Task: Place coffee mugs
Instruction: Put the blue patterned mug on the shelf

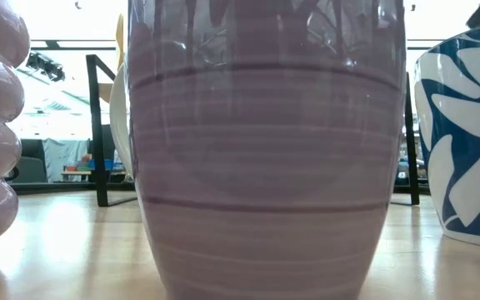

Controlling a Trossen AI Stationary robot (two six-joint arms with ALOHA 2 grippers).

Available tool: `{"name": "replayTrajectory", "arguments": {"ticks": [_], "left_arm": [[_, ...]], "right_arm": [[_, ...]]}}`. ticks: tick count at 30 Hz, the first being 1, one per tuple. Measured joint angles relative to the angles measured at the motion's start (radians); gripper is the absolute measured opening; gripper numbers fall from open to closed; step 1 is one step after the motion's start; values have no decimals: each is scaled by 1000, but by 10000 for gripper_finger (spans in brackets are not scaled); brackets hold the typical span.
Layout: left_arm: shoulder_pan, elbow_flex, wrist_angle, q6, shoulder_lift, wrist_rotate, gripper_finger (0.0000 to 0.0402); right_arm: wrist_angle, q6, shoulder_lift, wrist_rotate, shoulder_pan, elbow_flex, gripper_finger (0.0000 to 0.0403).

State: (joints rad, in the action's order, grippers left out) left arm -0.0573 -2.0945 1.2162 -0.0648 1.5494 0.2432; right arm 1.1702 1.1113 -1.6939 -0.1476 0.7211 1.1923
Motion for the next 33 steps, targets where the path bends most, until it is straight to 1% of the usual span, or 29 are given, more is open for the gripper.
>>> {"name": "replayTrajectory", "arguments": {"ticks": [5, 11, 17, 21, 23, 25, 29, 33], "left_arm": [[0, 0, 0, 1, 0, 0, 117], [0, 0, 0, 2, 0, 0, 117], [0, 0, 0, 4, 0, 0, 117], [0, 0, 0, 9, 0, 0, 117], [0, 0, 0, 9, 0, 0, 117], [0, 0, 0, 11, 0, 0, 117], [0, 0, 0, 23, 0, 1, 117], [0, 0, 0, 22, 0, 9, 117]], "right_arm": [[86, -75, 72, 24, -40, 0, 46], [98, -182, 206, 50, -77, 1, 46], [123, -262, 304, -6, -126, 17, 45], [163, -334, 307, -8, -159, 123, 45], [144, -377, 296, 8, -174, 192, 45], [161, -416, 274, 24, -190, 266, 44], [226, -494, 199, 48, -230, 429, 44], [303, -596, 97, 87, -270, 581, 44]]}}
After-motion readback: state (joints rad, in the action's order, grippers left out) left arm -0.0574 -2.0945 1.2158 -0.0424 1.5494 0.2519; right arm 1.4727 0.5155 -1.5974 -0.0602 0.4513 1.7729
